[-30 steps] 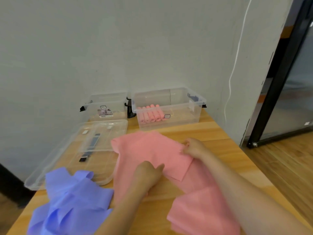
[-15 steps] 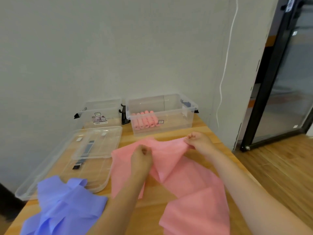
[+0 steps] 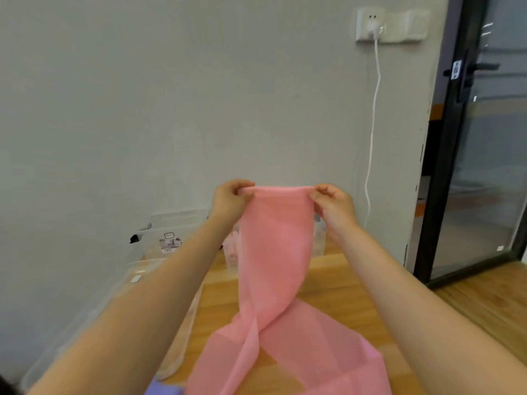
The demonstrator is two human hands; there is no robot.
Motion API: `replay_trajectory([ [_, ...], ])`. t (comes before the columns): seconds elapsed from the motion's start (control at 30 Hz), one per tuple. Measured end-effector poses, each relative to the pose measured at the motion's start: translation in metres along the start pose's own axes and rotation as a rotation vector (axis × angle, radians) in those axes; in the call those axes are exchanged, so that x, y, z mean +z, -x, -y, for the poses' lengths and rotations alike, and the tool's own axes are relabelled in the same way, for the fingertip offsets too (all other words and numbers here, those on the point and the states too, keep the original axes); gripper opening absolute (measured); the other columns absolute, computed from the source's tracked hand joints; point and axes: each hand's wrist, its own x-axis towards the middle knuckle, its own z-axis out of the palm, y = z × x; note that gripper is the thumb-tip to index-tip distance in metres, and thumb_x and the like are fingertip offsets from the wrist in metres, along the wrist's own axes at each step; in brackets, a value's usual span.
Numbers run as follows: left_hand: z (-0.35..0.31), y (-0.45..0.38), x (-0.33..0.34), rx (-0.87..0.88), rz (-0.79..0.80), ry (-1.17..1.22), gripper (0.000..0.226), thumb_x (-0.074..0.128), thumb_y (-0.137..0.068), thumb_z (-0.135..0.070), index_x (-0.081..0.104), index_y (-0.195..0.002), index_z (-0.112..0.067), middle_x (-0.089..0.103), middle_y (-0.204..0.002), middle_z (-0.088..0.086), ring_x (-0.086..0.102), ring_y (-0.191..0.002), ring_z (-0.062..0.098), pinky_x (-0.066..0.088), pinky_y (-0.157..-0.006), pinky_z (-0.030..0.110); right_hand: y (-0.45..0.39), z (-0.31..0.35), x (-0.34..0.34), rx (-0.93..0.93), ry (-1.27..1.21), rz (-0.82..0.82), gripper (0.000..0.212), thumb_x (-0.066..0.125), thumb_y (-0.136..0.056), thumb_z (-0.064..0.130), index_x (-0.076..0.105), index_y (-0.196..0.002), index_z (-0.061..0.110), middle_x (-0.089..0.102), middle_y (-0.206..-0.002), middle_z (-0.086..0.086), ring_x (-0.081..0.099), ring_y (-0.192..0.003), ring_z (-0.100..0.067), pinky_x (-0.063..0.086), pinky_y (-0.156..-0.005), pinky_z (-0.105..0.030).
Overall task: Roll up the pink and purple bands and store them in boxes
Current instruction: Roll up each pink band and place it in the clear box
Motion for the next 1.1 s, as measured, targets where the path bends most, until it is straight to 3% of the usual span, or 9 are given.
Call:
replay_trajectory([
  [0.13, -0.046, -0.045, -0.009, 0.135, -0.069, -0.016, 0.024, 0.063, -0.084, -0.007, 0.065, -0.107, -0.007, 0.063, -0.11, 0.008, 0.057, -0.099, 0.019, 0.043, -0.085, 0.024, -0.02, 0.037, 0.016, -0.099, -0.053, -0.011, 0.019, 0.059, -0.083, -0.007, 0.06, -0.079, 0.011, 0.06, -0.073, -0.001, 0.058, -0.06, -0.003, 0.051, -0.065, -0.016],
  [0.27, -0.091, -0.076, -0.021, 0.215, -0.145, 0.089, 0.029, 0.068, -0.08, -0.009, 0.065, -0.108, -0.012, 0.056, -0.087, -0.001, 0.049, -0.081, 0.011, 0.045, -0.08, 0.025, -0.047, 0.077, 0.03, -0.2, -0.067, 0.035, 0.03, 0.054, -0.081, -0.014, 0.06, -0.089, 0.014, 0.063, -0.079, 0.0, 0.059, -0.067, -0.006, 0.05, -0.066, -0.019],
  [0.4, -0.091, -0.078, -0.018, 0.167, -0.147, 0.258, 0.033, 0.064, -0.081, -0.001, 0.06, -0.113, -0.011, 0.036, -0.068, -0.005, 0.038, -0.059, 0.007, 0.036, -0.057, 0.017, -0.062, 0.091, 0.036, -0.246, -0.052, 0.036, 0.036, 0.053, -0.081, -0.014, 0.06, -0.104, 0.012, 0.063, -0.081, -0.001, 0.059, -0.07, -0.009, 0.049, -0.064, -0.021],
  [0.53, -0.068, -0.074, -0.016, 0.087, -0.118, 0.269, 0.036, 0.055, -0.084, 0.005, 0.056, -0.118, -0.009, 0.034, -0.067, -0.003, 0.039, -0.059, 0.008, 0.039, -0.06, 0.018, -0.068, 0.089, 0.038, -0.266, 0.054, 0.055, 0.038, 0.055, -0.08, -0.012, 0.063, -0.107, 0.013, 0.064, -0.08, 0.0, 0.058, -0.07, -0.01, 0.048, -0.064, -0.023],
  [0.67, -0.086, -0.085, -0.031, 0.129, -0.123, 0.296, 0.036, 0.056, -0.085, 0.003, 0.056, -0.117, -0.013, 0.035, -0.067, -0.003, 0.04, -0.06, 0.007, 0.041, -0.059, 0.012, -0.074, 0.106, 0.041, -0.301, 0.058, 0.1, 0.041, 0.057, -0.08, -0.01, 0.064, -0.104, 0.023, 0.064, -0.077, 0.001, 0.059, -0.067, -0.01, 0.051, -0.065, -0.023],
  [0.77, -0.084, -0.084, -0.033, 0.122, -0.11, 0.217, 0.033, 0.055, -0.086, 0.001, 0.056, -0.117, -0.012, 0.037, -0.07, -0.003, 0.041, -0.061, 0.006, 0.038, -0.054, 0.008, -0.07, 0.105, 0.041, -0.281, 0.05, 0.122, 0.04, 0.057, -0.08, -0.012, 0.062, -0.102, 0.021, 0.064, -0.074, 0.001, 0.06, -0.058, -0.003, 0.051, -0.062, -0.018],
  [0.93, -0.031, -0.068, -0.025, 0.082, -0.043, -0.099, 0.021, 0.058, -0.084, -0.003, 0.066, -0.103, -0.006, 0.06, -0.088, 0.004, 0.053, -0.078, 0.016, 0.041, -0.07, 0.022, -0.062, 0.06, 0.027, -0.162, 0.138, 0.105, 0.029, 0.064, -0.076, -0.011, 0.054, -0.075, 0.016, 0.06, -0.074, -0.002, 0.057, -0.064, -0.013, 0.05, -0.062, -0.024],
  [1.1, 0.026, -0.071, -0.009, 0.078, -0.026, -0.265, 0.007, 0.064, -0.085, -0.016, 0.068, -0.084, -0.012, 0.06, -0.074, 0.001, 0.05, -0.066, 0.012, 0.034, -0.05, 0.008, -0.078, -0.003, 0.018, -0.072, 0.203, 0.092, 0.031, 0.067, -0.075, -0.009, 0.048, -0.073, 0.014, 0.059, -0.072, -0.004, 0.057, -0.062, -0.014, 0.051, -0.058, -0.024],
])
